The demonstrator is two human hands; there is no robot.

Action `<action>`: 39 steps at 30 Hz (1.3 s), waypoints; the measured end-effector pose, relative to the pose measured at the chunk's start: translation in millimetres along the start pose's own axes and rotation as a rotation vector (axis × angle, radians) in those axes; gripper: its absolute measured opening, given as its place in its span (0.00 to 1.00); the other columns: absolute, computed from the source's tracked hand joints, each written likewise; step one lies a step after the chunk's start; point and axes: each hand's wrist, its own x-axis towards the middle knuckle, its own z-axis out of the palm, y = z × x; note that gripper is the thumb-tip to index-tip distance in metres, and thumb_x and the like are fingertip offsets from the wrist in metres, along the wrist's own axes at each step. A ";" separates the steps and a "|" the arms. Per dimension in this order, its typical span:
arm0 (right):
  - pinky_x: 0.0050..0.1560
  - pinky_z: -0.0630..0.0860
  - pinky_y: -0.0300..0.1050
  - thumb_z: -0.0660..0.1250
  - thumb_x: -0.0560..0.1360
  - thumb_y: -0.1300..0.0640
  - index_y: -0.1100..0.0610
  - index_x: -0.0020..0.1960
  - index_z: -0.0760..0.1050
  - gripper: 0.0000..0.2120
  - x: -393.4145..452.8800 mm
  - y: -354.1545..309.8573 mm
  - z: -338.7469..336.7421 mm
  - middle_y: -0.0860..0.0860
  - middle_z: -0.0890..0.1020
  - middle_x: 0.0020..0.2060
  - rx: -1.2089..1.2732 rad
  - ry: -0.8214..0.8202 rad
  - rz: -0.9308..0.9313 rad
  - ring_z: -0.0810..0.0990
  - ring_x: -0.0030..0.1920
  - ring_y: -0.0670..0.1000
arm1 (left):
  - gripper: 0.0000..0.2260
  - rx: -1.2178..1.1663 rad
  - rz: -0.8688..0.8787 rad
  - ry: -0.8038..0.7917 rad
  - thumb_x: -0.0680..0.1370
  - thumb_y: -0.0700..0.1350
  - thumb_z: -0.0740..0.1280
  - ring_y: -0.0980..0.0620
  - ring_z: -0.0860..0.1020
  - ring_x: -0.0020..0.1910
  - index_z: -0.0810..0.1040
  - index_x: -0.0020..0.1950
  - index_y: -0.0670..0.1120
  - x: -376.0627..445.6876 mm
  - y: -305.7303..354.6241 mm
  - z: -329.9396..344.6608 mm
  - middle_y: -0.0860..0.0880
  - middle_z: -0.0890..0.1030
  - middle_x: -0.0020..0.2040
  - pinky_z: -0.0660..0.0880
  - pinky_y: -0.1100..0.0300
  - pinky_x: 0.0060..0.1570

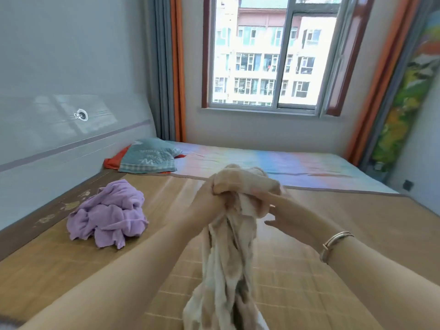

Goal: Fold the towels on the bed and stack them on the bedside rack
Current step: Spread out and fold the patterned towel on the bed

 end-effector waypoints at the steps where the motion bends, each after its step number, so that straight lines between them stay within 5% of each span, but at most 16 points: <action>1: 0.57 0.76 0.52 0.73 0.70 0.54 0.51 0.64 0.72 0.24 -11.5 2.3 -3.8 0.49 0.83 0.54 0.058 -0.034 -0.028 0.82 0.54 0.48 | 0.19 0.008 0.006 -0.095 0.76 0.29 0.57 0.70 0.74 0.41 0.76 0.50 0.52 -6.4 14.6 20.2 0.65 0.76 0.42 0.68 0.80 0.36; 3: 0.54 0.80 0.51 0.71 0.70 0.62 0.59 0.58 0.77 0.16 -28.0 9.2 -13.1 0.57 0.84 0.49 0.160 -0.017 -0.049 0.83 0.51 0.54 | 0.17 -0.009 -0.059 -0.284 0.75 0.27 0.56 0.68 0.74 0.31 0.76 0.46 0.47 -15.4 24.5 50.3 0.63 0.77 0.32 0.67 0.77 0.29; 7: 0.44 0.78 0.49 0.69 0.71 0.70 0.62 0.47 0.79 0.07 -40.9 29.3 -52.6 0.61 0.78 0.40 0.097 0.136 0.073 0.79 0.39 0.56 | 0.20 -0.116 -0.346 -0.545 0.71 0.30 0.61 0.52 0.81 0.46 0.76 0.60 0.45 -18.6 3.6 69.7 0.46 0.80 0.49 0.77 0.62 0.39; 12: 0.21 0.66 0.35 0.60 0.75 0.72 0.59 0.50 0.74 0.11 -47.4 34.9 -74.1 0.52 0.73 0.25 -0.090 0.324 0.040 0.69 0.22 0.45 | 0.10 -0.033 -0.375 -0.516 0.78 0.34 0.62 0.50 0.81 0.47 0.78 0.57 0.42 -14.9 -3.7 80.5 0.43 0.81 0.51 0.79 0.62 0.44; 17: 0.36 0.74 0.45 0.63 0.70 0.60 0.53 0.47 0.72 0.06 -52.4 21.5 -104.8 0.52 0.80 0.38 -1.002 0.610 -0.113 0.78 0.40 0.55 | 0.08 0.261 -0.317 -0.199 0.75 0.45 0.69 0.49 0.80 0.52 0.82 0.53 0.48 1.9 -24.0 54.5 0.47 0.83 0.50 0.76 0.59 0.50; 20: 0.40 0.74 0.49 0.62 0.68 0.61 0.51 0.49 0.69 0.11 -60.4 14.5 -112.9 0.51 0.77 0.42 -1.303 0.617 -0.137 0.77 0.43 0.57 | 0.02 0.481 -0.311 -0.432 0.72 0.45 0.73 0.56 0.80 0.41 0.82 0.43 0.50 -1.6 -21.7 36.6 0.55 0.83 0.40 0.76 0.65 0.42; 22: 0.39 0.73 0.48 0.61 0.68 0.63 0.52 0.51 0.68 0.13 -64.6 10.5 -114.3 0.50 0.75 0.44 -1.380 0.643 -0.146 0.76 0.44 0.57 | 0.07 0.791 -0.305 -0.573 0.67 0.43 0.76 0.55 0.78 0.39 0.79 0.40 0.49 -5.3 -26.4 33.1 0.54 0.80 0.37 0.73 0.65 0.36; 25: 0.36 0.68 0.45 0.61 0.69 0.62 0.52 0.47 0.70 0.09 -70.1 11.3 -113.3 0.51 0.76 0.39 -1.518 0.691 -0.116 0.79 0.43 0.58 | 0.07 1.135 -0.336 -0.483 0.68 0.42 0.73 0.50 0.78 0.40 0.76 0.40 0.47 -9.2 -42.4 25.9 0.49 0.78 0.40 0.71 0.59 0.35; 29: 0.37 0.67 0.45 0.62 0.69 0.56 0.53 0.46 0.70 0.06 -80.1 15.9 -108.5 0.50 0.74 0.35 -1.605 0.631 -0.097 0.79 0.41 0.58 | 0.07 0.786 -0.428 -0.132 0.73 0.48 0.66 0.47 0.76 0.39 0.80 0.43 0.45 -22.8 -46.8 5.4 0.45 0.80 0.41 0.68 0.58 0.35; 32: 0.41 0.73 0.47 0.63 0.68 0.47 0.51 0.49 0.65 0.13 -81.5 21.7 -104.8 0.51 0.78 0.39 -1.604 0.528 -0.068 0.79 0.43 0.58 | 0.09 0.242 -0.677 -0.004 0.79 0.47 0.60 0.45 0.77 0.41 0.76 0.55 0.46 -34.7 -39.5 11.5 0.42 0.80 0.50 0.76 0.48 0.45; 34: 0.42 0.73 0.48 0.65 0.67 0.40 0.48 0.52 0.62 0.20 -81.0 26.1 -103.6 0.51 0.77 0.44 -1.545 0.412 0.008 0.78 0.46 0.56 | 0.14 -0.019 -0.761 0.048 0.80 0.45 0.60 0.46 0.77 0.39 0.73 0.63 0.41 -34.1 -36.5 20.7 0.40 0.79 0.56 0.77 0.49 0.41; 37: 0.44 0.73 0.48 0.73 0.60 0.36 0.48 0.56 0.60 0.34 -85.6 28.2 -105.2 0.50 0.73 0.49 -1.468 0.189 0.142 0.75 0.49 0.53 | 0.17 -0.154 -0.671 0.060 0.79 0.47 0.62 0.51 0.77 0.38 0.74 0.65 0.41 -27.7 -31.5 27.5 0.43 0.78 0.55 0.75 0.55 0.37; 39: 0.42 0.69 0.44 0.73 0.64 0.43 0.50 0.54 0.61 0.27 -87.5 32.0 -112.8 0.52 0.75 0.51 -1.593 0.168 0.186 0.76 0.51 0.55 | 0.13 -0.053 -0.490 -0.048 0.74 0.47 0.67 0.57 0.78 0.41 0.79 0.58 0.48 -24.9 -30.2 19.1 0.50 0.81 0.55 0.76 0.61 0.40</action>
